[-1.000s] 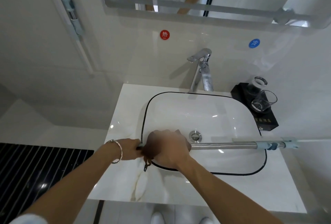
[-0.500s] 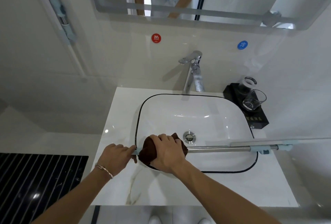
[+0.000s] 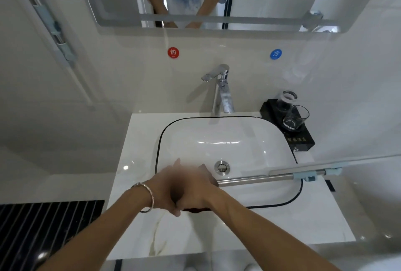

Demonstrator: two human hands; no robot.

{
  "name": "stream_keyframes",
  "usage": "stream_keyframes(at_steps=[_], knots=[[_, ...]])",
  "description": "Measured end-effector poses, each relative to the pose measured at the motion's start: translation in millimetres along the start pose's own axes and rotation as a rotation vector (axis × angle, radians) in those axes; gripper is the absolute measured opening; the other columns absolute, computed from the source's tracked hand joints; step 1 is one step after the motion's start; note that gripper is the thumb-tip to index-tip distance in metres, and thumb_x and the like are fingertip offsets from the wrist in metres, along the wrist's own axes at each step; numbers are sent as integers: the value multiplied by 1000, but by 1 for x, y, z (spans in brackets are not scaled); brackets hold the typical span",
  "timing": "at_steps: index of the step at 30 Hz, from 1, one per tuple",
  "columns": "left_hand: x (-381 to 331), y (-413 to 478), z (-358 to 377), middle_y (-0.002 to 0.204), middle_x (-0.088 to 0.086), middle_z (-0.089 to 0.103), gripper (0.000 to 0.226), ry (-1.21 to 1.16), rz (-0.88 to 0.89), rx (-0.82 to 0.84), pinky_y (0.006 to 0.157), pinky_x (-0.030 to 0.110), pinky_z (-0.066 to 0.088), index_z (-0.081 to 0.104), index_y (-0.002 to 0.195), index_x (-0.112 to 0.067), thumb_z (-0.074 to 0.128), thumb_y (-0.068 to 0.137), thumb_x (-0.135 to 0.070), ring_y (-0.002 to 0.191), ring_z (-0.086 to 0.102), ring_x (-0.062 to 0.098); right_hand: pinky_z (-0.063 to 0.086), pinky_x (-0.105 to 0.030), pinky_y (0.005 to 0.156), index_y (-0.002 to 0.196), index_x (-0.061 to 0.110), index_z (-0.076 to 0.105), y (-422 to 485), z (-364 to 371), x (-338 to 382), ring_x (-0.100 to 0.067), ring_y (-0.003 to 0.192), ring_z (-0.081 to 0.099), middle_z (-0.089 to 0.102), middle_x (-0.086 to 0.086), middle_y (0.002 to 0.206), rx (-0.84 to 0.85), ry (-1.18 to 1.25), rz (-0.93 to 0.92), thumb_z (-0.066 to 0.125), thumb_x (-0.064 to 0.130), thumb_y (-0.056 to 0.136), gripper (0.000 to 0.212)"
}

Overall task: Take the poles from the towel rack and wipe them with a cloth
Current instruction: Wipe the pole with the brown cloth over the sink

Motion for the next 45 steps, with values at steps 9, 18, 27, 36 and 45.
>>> stream_keyframes(at_steps=[9, 18, 27, 36, 45], knots=[[16, 13, 16, 97, 4, 54, 47, 182, -1, -237, 96, 31, 44, 39, 128, -9, 54, 84, -18, 97, 58, 21, 33, -30, 107, 143, 21, 41, -26, -52, -42, -21, 130, 42, 44, -3, 143, -105, 270, 63, 57, 31, 91, 56], [22, 22, -3, 96, -6, 52, 58, 37, 38, -439, 79, 30, 50, 36, 121, -39, 54, 70, -20, 86, 58, 18, 40, -35, 91, 123, 16, 57, -80, -89, -168, -25, 112, 51, 56, -5, 121, -203, -386, 375, 47, 31, 94, 33], [30, 29, -2, 94, -5, 54, 48, 50, -37, -356, 78, 33, 51, 37, 111, -39, 53, 68, -25, 83, 58, 19, 25, -30, 75, 115, 14, 56, -84, -80, -176, -24, 106, 48, 55, -5, 114, -332, -535, 276, 45, 16, 95, 23], [21, 19, -3, 99, 1, 55, 51, 68, -58, -362, 78, 37, 51, 37, 113, -35, 55, 68, -19, 86, 58, 27, 34, -32, 84, 116, 17, 57, -94, -91, -172, -23, 104, 50, 54, -3, 114, -383, -619, 232, 47, 10, 90, 29], [21, 22, -4, 103, 2, 55, 51, 71, -72, -355, 84, 36, 49, 39, 122, -29, 56, 75, -16, 92, 58, 24, 42, -48, 77, 89, 3, 72, -176, -218, -188, -43, 91, 54, 62, -22, 97, -930, -663, 315, 65, -12, 61, 33]])
Point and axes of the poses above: each hand's wrist, its own y-axis towards the middle knuckle, its own z-axis out of the palm, x = y × z, the point moved 8 cm from there along y, towards the middle knuckle
